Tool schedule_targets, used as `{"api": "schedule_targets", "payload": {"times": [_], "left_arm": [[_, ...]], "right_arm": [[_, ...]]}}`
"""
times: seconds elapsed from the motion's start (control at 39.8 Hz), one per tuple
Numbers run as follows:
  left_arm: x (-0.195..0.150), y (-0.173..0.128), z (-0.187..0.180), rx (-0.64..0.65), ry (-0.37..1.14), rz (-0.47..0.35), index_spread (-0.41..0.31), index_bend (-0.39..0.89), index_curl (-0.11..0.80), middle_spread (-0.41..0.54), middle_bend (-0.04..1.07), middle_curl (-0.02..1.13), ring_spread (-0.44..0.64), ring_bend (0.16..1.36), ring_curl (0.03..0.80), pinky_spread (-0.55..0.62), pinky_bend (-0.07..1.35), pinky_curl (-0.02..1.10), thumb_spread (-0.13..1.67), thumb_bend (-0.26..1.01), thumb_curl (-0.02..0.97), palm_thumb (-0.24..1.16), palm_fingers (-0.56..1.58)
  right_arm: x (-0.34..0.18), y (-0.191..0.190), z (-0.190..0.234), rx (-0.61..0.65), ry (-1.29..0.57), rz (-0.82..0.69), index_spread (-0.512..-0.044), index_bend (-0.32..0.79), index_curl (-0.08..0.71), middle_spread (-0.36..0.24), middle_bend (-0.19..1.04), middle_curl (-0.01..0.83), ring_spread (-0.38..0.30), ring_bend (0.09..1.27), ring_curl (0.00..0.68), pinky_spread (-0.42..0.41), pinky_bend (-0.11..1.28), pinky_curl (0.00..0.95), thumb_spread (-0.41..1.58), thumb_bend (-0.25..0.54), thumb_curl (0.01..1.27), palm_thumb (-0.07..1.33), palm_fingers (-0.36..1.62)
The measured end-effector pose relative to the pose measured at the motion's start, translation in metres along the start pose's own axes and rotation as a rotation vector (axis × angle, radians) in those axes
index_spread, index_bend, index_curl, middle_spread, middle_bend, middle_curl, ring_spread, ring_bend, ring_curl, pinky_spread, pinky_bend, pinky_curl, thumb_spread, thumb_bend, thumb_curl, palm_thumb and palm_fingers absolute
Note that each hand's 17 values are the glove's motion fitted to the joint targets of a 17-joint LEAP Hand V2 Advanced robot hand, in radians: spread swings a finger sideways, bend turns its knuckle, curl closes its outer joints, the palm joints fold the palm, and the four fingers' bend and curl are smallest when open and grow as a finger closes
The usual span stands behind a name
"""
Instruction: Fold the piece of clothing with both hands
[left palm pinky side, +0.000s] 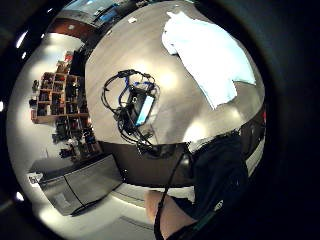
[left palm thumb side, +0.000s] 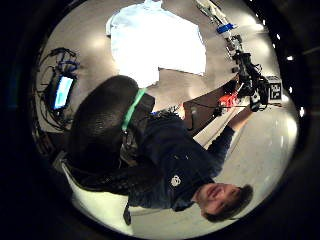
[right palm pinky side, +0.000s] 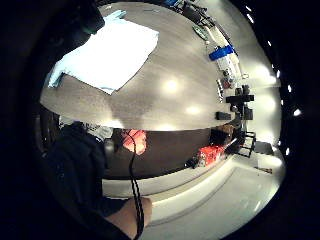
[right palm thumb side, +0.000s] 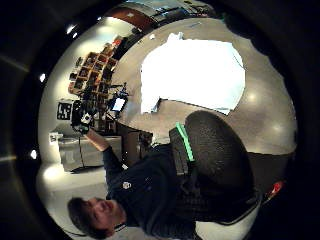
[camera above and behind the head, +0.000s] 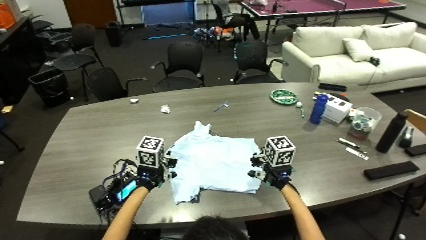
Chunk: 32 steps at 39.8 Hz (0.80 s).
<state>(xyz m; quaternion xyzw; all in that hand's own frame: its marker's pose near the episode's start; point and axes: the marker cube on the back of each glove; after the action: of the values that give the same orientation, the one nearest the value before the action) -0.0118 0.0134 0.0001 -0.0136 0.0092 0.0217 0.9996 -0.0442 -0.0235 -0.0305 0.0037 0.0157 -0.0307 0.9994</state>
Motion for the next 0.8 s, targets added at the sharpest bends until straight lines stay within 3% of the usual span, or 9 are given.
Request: {"api": "schedule_targets", "payload": {"times": [0.18, 0.3, 0.35, 0.48, 0.68, 0.73, 0.8], "left_arm": [[0.015, -0.027, 0.018, -0.044, 0.024, 0.09, -0.04, 0.14, 0.24, 0.231, 0.18, 0.24, 0.41, 0.65, 0.241, 0.35, 0.41, 0.29, 1.15, -0.01, 0.233, 0.23, 0.05], [0.031, -0.059, 0.054, -0.136, 0.026, 0.152, -0.034, 0.15, 0.254, 0.247, 0.18, 0.25, 0.41, 0.64, 0.239, 0.36, 0.41, 0.29, 1.1, -0.02, 0.254, 0.25, 0.04], [0.04, -0.068, 0.069, -0.178, 0.024, 0.143, -0.032, 0.12, 0.248, 0.256, 0.19, 0.25, 0.41, 0.65, 0.245, 0.36, 0.42, 0.3, 1.09, -0.02, 0.263, 0.26, 0.01], [0.051, -0.067, 0.094, -0.353, -0.03, 0.026, -0.03, 0.12, 0.247, 0.267, 0.19, 0.26, 0.42, 0.66, 0.248, 0.36, 0.43, 0.31, 1.06, -0.02, 0.279, 0.28, -0.01], [0.059, -0.094, 0.142, -0.419, -0.008, 0.141, -0.028, 0.11, 0.237, 0.29, 0.18, 0.27, 0.43, 0.67, 0.251, 0.38, 0.45, 0.32, 1.01, -0.02, 0.298, 0.31, -0.05], [0.06, -0.099, 0.152, -0.437, -0.026, 0.138, -0.024, 0.12, 0.236, 0.293, 0.18, 0.28, 0.43, 0.67, 0.252, 0.38, 0.45, 0.32, 1.01, -0.01, 0.304, 0.33, -0.05], [0.059, -0.104, 0.164, -0.472, -0.052, 0.064, -0.022, 0.11, 0.232, 0.29, 0.19, 0.28, 0.44, 0.67, 0.253, 0.39, 0.45, 0.32, 1.0, -0.01, 0.315, 0.37, -0.05]], "right_arm": [[0.0, -0.027, 0.005, -0.069, 0.008, 0.026, -0.331, 0.11, 0.211, -0.024, 0.21, 0.308, -0.025, 0.49, 0.291, 0.084, 0.47, 0.31, 1.26, 0.116, 0.25, 0.44, 0.47], [0.001, -0.05, 0.017, -0.098, -0.011, 0.034, -0.317, 0.11, 0.212, -0.028, 0.21, 0.324, -0.036, 0.5, 0.308, 0.068, 0.48, 0.32, 1.24, 0.097, 0.27, 0.47, 0.47], [0.004, -0.059, 0.025, -0.107, -0.017, 0.036, -0.311, 0.11, 0.214, -0.03, 0.2, 0.329, -0.042, 0.5, 0.312, 0.064, 0.48, 0.325, 1.23, 0.087, 0.28, 0.48, 0.47], [0.005, -0.068, 0.039, -0.135, -0.033, 0.041, -0.302, 0.12, 0.218, -0.032, 0.19, 0.339, -0.049, 0.5, 0.32, 0.059, 0.48, 0.33, 1.22, 0.063, 0.29, 0.5, 0.47], [0.014, -0.074, 0.062, -0.178, -0.04, 0.057, -0.289, 0.12, 0.224, -0.033, 0.19, 0.353, -0.057, 0.49, 0.33, 0.055, 0.46, 0.335, 1.21, 0.027, 0.31, 0.52, 0.48], [0.016, -0.074, 0.066, -0.186, -0.04, 0.059, -0.287, 0.13, 0.227, -0.034, 0.19, 0.354, -0.058, 0.49, 0.331, 0.055, 0.46, 0.336, 1.21, 0.02, 0.31, 0.52, 0.48], [0.018, -0.074, 0.072, -0.199, -0.045, 0.057, -0.285, 0.13, 0.231, -0.034, 0.19, 0.359, -0.063, 0.49, 0.335, 0.054, 0.45, 0.337, 1.21, 0.008, 0.32, 0.53, 0.49]]}}
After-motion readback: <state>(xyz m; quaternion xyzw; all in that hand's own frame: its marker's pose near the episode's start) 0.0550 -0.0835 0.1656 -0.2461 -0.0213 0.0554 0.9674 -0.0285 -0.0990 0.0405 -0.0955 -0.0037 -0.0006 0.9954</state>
